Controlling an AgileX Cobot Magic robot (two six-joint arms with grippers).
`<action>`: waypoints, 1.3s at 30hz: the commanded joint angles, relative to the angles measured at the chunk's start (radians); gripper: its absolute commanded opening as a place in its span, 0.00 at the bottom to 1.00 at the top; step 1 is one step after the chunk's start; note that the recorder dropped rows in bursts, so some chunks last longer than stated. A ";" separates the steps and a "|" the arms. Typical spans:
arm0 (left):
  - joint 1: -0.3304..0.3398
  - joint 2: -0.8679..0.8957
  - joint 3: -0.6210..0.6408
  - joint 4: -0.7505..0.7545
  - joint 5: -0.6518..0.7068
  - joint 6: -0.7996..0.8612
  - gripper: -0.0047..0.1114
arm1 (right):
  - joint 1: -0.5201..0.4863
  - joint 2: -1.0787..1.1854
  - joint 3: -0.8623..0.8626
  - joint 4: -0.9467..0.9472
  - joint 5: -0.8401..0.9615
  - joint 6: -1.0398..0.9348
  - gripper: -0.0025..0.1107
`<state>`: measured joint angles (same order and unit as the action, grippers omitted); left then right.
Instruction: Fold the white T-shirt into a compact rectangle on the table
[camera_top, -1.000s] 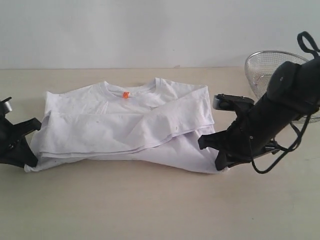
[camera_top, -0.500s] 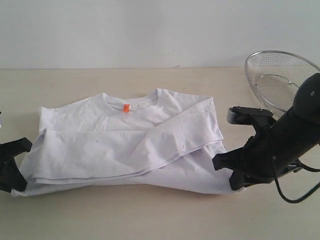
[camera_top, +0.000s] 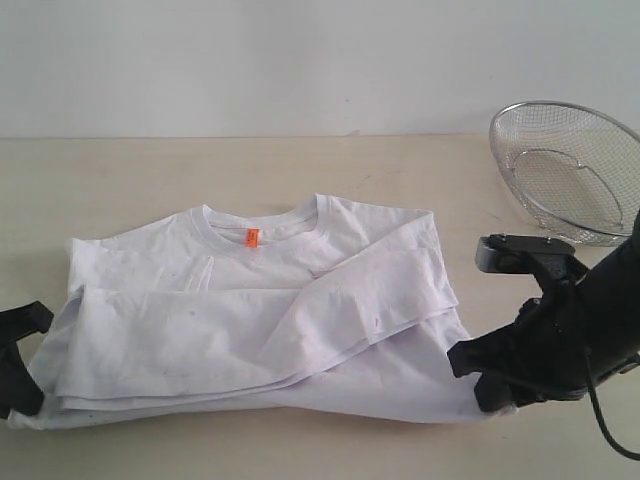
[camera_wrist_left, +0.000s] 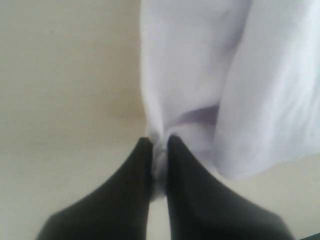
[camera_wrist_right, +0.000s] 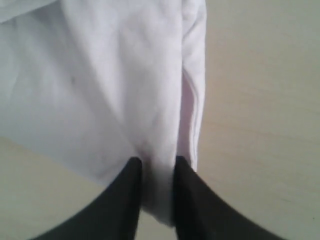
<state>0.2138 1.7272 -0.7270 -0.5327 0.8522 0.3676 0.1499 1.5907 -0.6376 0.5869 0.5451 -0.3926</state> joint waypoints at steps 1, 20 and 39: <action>-0.005 -0.044 0.006 -0.008 0.019 0.007 0.33 | 0.002 -0.013 0.008 -0.006 -0.021 -0.005 0.73; -0.004 -0.021 -0.095 -0.161 0.116 0.059 0.56 | 0.000 -0.013 0.008 -0.006 -0.067 0.023 0.53; -0.004 0.125 -0.095 -0.290 0.108 0.178 0.54 | 0.000 -0.013 0.008 -0.006 -0.069 0.023 0.53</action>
<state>0.2138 1.8389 -0.8166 -0.8116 0.9668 0.5356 0.1499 1.5907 -0.6345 0.5850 0.4816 -0.3664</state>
